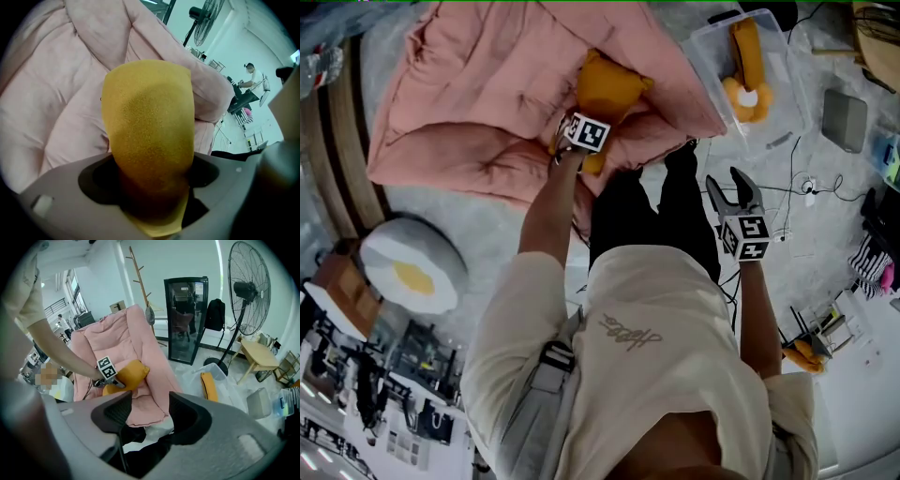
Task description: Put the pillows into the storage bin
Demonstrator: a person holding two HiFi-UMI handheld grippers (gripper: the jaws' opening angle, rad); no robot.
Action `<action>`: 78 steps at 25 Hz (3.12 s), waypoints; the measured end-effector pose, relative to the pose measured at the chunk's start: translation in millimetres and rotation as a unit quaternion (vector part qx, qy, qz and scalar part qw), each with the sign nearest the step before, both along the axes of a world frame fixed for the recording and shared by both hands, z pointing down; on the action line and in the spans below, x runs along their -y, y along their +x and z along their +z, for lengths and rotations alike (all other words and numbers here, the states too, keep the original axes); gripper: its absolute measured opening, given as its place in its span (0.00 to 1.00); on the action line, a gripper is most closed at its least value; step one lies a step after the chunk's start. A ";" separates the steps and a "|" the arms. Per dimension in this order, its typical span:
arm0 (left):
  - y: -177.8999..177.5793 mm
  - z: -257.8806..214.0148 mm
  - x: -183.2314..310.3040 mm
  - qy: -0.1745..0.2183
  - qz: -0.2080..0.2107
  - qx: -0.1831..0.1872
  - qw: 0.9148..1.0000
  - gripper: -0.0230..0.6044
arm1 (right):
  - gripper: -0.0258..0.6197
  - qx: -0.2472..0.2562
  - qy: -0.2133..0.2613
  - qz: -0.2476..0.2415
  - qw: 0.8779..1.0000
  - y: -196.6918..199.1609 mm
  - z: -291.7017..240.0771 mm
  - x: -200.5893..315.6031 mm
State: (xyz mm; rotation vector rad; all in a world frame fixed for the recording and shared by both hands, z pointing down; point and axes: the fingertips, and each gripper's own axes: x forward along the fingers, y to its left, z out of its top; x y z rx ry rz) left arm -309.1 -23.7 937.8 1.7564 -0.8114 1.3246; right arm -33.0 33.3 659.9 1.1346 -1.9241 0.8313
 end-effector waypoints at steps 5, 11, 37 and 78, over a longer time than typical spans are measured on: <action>2.6 -26.2 -7.7 0.005 0.003 -0.017 1.000 0.70 | 0.42 0.012 0.021 -0.004 1.000 -5.9 -5.1 8.9; -6.4 -59.0 -11.8 0.027 -0.017 -0.030 0.999 0.70 | 0.42 0.021 0.053 0.002 0.998 -11.5 -15.4 18.7; 77.3 -160.9 16.3 0.096 0.053 -0.003 0.994 0.70 | 0.42 0.048 0.117 0.124 0.984 135.3 -32.7 6.1; 534.4 -205.6 119.4 0.186 0.481 -0.004 0.857 0.72 | 0.41 0.043 0.121 0.527 0.840 446.4 -21.6 -150.5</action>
